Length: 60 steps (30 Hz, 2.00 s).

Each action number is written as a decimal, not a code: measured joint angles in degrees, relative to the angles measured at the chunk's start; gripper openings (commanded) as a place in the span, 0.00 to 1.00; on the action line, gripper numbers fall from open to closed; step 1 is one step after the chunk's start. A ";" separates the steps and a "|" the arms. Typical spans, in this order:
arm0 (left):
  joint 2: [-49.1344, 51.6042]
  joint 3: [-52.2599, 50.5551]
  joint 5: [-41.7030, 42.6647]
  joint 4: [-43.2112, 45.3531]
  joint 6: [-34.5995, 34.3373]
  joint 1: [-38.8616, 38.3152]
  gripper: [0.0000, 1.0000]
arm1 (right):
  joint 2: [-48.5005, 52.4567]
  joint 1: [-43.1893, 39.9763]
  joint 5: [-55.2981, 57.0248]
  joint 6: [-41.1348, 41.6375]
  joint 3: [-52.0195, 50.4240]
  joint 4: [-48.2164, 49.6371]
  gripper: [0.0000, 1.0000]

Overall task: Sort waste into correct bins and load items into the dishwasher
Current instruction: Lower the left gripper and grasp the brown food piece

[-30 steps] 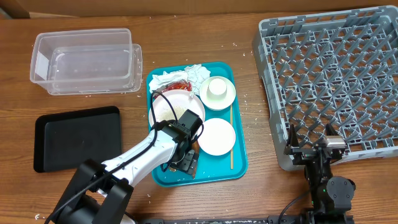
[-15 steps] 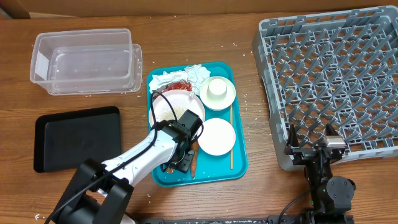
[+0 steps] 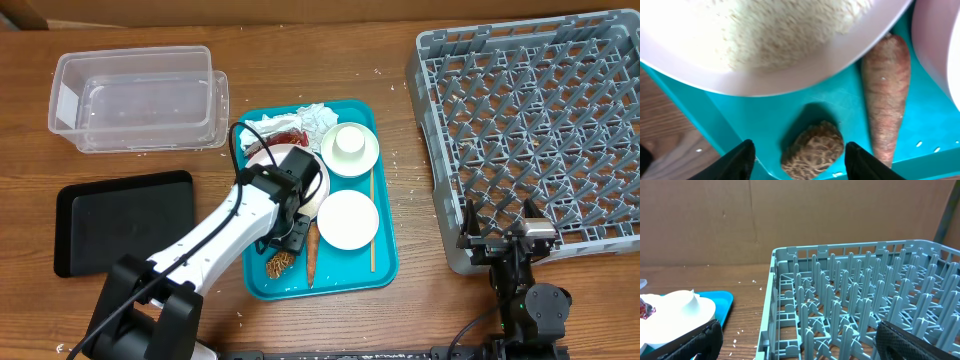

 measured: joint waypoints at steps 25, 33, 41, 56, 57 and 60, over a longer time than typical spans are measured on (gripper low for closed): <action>0.02 -7.58 6.47 3.65 1.40 0.33 0.65 | 0.00 0.00 0.00 0.02 0.00 0.02 1.00; 0.02 -8.04 5.40 6.95 1.66 0.33 0.66 | 0.00 -0.02 0.00 0.00 0.00 0.00 1.00; 0.02 -10.47 5.11 7.06 1.62 0.35 0.72 | 0.00 -0.02 0.02 0.00 0.00 0.00 1.00; -0.17 -10.43 4.98 9.57 1.90 0.24 0.79 | 0.00 0.00 0.02 0.00 0.00 -0.02 1.00; -0.17 -10.43 5.03 9.64 2.08 0.24 0.75 | 0.00 0.00 0.00 0.02 0.00 -0.02 1.00; -0.17 -10.43 5.42 9.60 2.19 0.24 0.72 | 0.00 0.00 0.00 0.00 0.00 -0.02 1.00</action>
